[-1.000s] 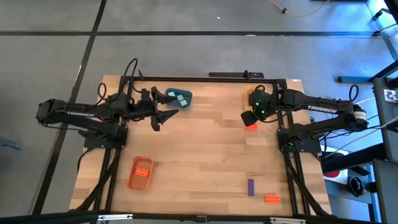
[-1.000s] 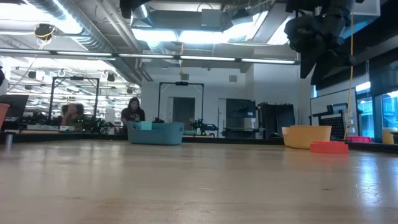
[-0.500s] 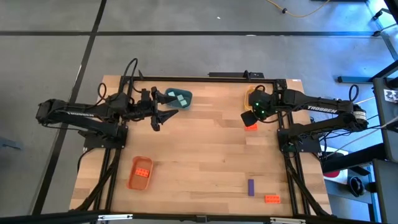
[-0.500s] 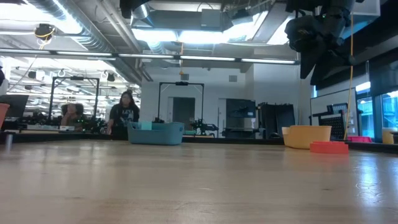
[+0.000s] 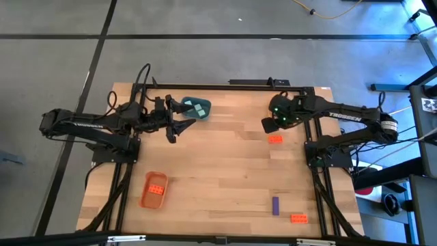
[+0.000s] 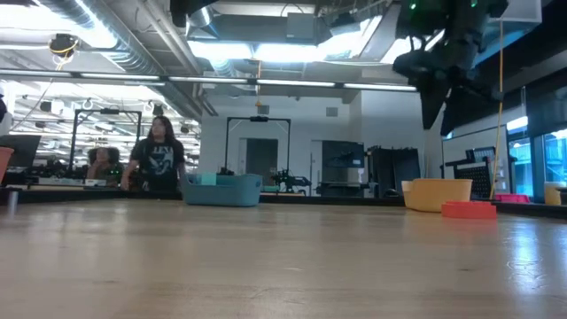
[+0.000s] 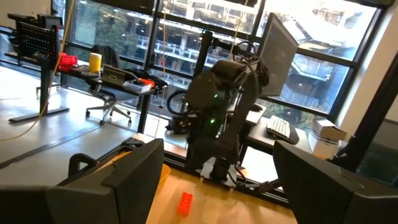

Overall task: Sort & place blocks by color
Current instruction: Put the top orange game piece into the orange bin

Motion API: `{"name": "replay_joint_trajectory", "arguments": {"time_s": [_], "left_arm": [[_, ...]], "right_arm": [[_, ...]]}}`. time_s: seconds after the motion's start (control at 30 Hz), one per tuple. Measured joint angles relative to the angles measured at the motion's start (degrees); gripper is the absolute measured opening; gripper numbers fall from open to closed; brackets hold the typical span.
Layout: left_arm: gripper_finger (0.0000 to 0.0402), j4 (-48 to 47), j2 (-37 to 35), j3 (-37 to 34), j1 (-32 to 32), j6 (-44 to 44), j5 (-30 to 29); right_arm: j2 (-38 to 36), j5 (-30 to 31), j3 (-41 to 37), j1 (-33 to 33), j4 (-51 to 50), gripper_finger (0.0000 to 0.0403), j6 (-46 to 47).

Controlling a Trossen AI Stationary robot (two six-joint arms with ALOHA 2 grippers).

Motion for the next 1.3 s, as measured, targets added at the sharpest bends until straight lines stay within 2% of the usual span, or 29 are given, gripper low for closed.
{"name": "replay_joint_trajectory", "arguments": {"time_s": [0.17, 0.27, 0.47, 0.6, 0.83, 1.03, 1.3], "left_arm": [[0.0294, 0.0, 0.0, 0.0, 0.0, -1.1, 0.0], [0.0294, 0.0, 0.0, 0.0, 0.0, -1.3, -1.1], [0.0294, 0.0, 0.0, 0.0, 0.1, -1.3, -1.6], [0.0294, 0.3, 0.0, 0.0, 0.1, -1.3, -1.6], [0.0294, 0.4, 0.0, 0.0, 0.1, -1.4, -1.6], [0.0294, 0.4, 0.0, 0.0, 0.1, -1.4, -1.5], [0.0294, 0.4, 0.0, 0.0, 0.1, -1.3, -1.5]], "right_arm": [[3.4, 4.0, 0.0, -0.1, 0.2, 0.0174, 5.6], [4.2, 8.3, -0.9, 0.7, 0.5, 0.0174, 12.6], [2.5, 16.1, -7.9, 3.0, 2.4, 0.0174, 35.1], [0.6, 18.0, -13.2, 6.3, 6.5, 0.0174, 51.0], [0.6, 19.4, -20.4, 15.7, 10.1, 0.0174, 81.4], [1.4, 18.3, -21.5, 14.7, 15.0, 0.0174, 82.2], [1.5, 15.8, -21.1, 14.3, 11.9, 0.0174, 78.1]]}}
